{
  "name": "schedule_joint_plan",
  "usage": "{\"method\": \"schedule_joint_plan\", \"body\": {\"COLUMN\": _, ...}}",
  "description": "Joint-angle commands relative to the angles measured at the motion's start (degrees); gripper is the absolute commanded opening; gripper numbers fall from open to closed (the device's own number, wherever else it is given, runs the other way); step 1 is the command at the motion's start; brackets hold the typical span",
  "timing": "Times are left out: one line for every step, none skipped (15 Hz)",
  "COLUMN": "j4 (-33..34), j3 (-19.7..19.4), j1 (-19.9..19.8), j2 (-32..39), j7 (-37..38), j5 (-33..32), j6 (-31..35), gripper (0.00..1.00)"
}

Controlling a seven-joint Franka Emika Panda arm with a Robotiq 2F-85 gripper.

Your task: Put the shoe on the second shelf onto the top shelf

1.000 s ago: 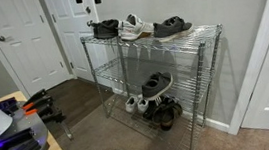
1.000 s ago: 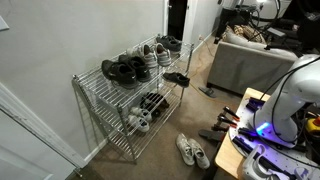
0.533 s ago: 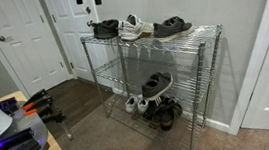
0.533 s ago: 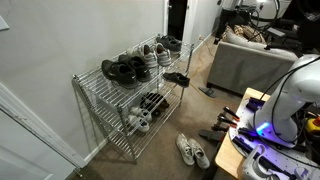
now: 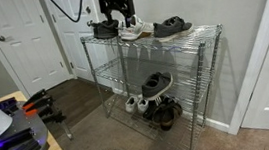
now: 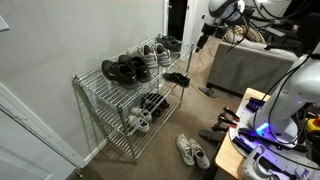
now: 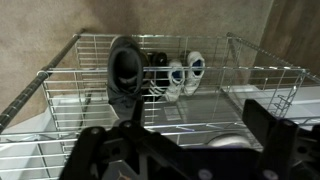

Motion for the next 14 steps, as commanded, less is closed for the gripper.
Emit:
{"method": "schedule_joint_plan", "body": {"j4": 10.65, "j3": 4.54, "j1": -4.71, "j2": 14.90, "j7": -8.84, "j5": 8.84, "j6": 5.99, "gripper": 1.00}}
{"method": "schedule_joint_plan", "body": {"j4": 13.91, "j3": 6.36, "j1": -6.69, "j2": 18.63, "j7": -9.90, "j5": 10.38, "j6": 6.66, "gripper": 1.00}}
{"method": "schedule_joint_plan", "body": {"j4": 18.20, "j3": 8.17, "j1": -8.93, "j2": 22.20, "j7": -9.69, "j5": 11.37, "j6": 4.15, "gripper": 1.00}}
{"method": "schedule_joint_plan", "body": {"j4": 21.82, "j3": 9.93, "j1": -11.03, "j2": 25.28, "j7": -9.23, "j5": 11.28, "j6": 3.00, "gripper": 1.00}}
{"method": "schedule_joint_plan", "body": {"j4": 25.38, "j3": 11.29, "j1": -13.26, "j2": 26.51, "j7": -8.10, "j5": 9.35, "j6": -4.87, "gripper": 1.00}}
{"method": "schedule_joint_plan", "body": {"j4": 17.64, "j3": 12.02, "j1": -12.27, "j2": 21.81, "j7": -5.91, "j5": 7.53, "j6": 3.27, "gripper": 1.00}}
{"method": "schedule_joint_plan", "body": {"j4": 21.16, "j3": 12.94, "j1": -13.73, "j2": 24.49, "j7": -5.98, "j5": 7.59, "j6": -0.15, "gripper": 1.00}}
{"method": "schedule_joint_plan", "body": {"j4": 23.51, "j3": 13.33, "j1": -14.58, "j2": 26.12, "j7": -5.97, "j5": 7.55, "j6": -1.99, "gripper": 1.00}}
{"method": "schedule_joint_plan", "body": {"j4": 24.79, "j3": 13.49, "j1": -15.08, "j2": 26.91, "j7": -5.99, "j5": 7.56, "j6": -2.79, "gripper": 1.00}}
{"method": "schedule_joint_plan", "body": {"j4": 25.30, "j3": 13.53, "j1": -15.23, "j2": 27.09, "j7": -6.00, "j5": 7.57, "j6": -3.19, "gripper": 1.00}}
{"method": "schedule_joint_plan", "body": {"j4": 25.46, "j3": 13.56, "j1": -15.21, "j2": 27.06, "j7": -6.01, "j5": 7.58, "j6": -3.35, "gripper": 1.00}}
{"method": "schedule_joint_plan", "body": {"j4": 25.52, "j3": 13.63, "j1": -15.19, "j2": 27.03, "j7": -6.02, "j5": 7.60, "j6": -3.42, "gripper": 1.00}}
{"method": "schedule_joint_plan", "body": {"j4": 25.54, "j3": 13.70, "j1": -15.18, "j2": 27.04, "j7": -6.03, "j5": 7.61, "j6": -3.43, "gripper": 1.00}}
{"method": "schedule_joint_plan", "body": {"j4": 25.54, "j3": 13.73, "j1": -15.17, "j2": 27.03, "j7": -6.03, "j5": 7.61, "j6": -3.43, "gripper": 1.00}}
